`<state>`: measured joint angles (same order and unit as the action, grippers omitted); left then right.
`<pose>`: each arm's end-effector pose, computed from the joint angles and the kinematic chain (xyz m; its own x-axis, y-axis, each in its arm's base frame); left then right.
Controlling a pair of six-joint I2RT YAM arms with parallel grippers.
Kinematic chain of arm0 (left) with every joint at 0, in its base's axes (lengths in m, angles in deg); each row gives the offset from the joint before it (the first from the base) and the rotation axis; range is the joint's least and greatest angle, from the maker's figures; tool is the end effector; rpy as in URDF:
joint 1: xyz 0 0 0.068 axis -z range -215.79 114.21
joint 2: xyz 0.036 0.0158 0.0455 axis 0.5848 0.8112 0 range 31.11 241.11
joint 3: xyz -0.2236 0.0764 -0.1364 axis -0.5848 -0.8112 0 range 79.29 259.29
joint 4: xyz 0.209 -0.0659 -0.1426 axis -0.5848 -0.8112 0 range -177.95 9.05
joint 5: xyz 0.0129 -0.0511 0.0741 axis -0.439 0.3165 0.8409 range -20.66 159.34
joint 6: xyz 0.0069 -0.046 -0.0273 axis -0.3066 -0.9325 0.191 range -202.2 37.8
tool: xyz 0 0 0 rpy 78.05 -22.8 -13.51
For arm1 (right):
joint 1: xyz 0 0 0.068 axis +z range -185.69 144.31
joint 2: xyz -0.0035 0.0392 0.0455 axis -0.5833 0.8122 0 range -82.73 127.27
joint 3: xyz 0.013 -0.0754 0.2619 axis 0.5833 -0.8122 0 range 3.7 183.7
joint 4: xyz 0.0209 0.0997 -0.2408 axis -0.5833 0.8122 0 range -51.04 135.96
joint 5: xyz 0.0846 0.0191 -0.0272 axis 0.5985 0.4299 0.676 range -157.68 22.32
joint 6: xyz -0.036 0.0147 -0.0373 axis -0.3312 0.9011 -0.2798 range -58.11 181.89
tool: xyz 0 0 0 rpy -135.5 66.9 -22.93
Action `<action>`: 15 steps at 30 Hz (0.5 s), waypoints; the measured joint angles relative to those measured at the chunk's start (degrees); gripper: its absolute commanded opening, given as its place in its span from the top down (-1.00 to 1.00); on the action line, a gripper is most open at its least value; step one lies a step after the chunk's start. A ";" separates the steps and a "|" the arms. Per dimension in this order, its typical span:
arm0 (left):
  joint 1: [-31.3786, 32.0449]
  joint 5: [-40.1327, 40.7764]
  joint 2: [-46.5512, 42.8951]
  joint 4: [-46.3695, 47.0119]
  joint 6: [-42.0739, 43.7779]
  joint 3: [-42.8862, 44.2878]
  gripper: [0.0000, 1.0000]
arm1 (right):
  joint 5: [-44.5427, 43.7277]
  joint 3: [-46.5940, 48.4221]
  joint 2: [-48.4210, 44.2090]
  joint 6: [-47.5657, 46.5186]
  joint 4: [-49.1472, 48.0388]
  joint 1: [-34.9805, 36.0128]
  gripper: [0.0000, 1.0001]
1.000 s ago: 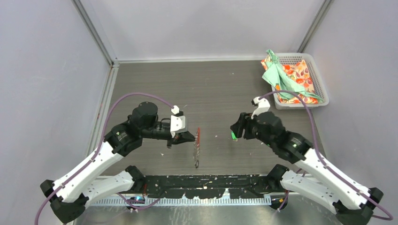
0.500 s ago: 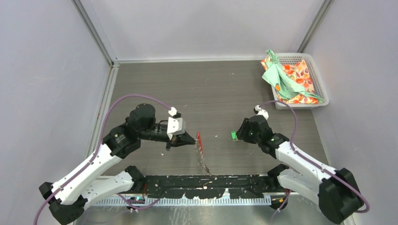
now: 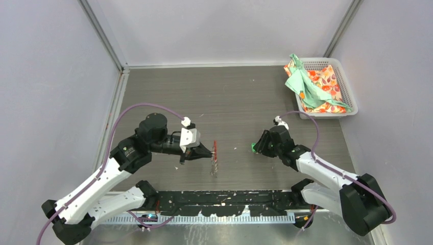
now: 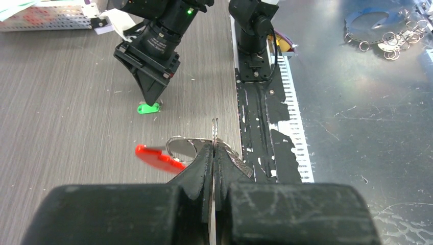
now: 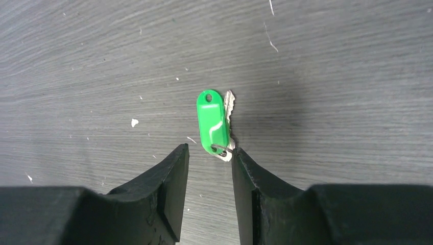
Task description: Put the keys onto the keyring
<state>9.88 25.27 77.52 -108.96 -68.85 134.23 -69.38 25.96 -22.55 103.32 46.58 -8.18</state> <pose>0.0977 -0.1355 0.3671 -0.0024 0.2397 -0.9708 0.9997 -0.0230 -0.0082 0.1740 0.0894 0.1611 -0.7680 0.3459 -0.5391 0.0866 0.8900 0.4477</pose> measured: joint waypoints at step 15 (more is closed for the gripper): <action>0.00 0.00 -1.33 0.42 -1.01 0.00 0.99 | 2.91 -4.98 -3.54 2.80 0.15 0.00 -0.03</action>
<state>9.88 25.27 76.19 -108.55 -69.86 134.23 -66.47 20.98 -26.09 106.12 46.73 -8.18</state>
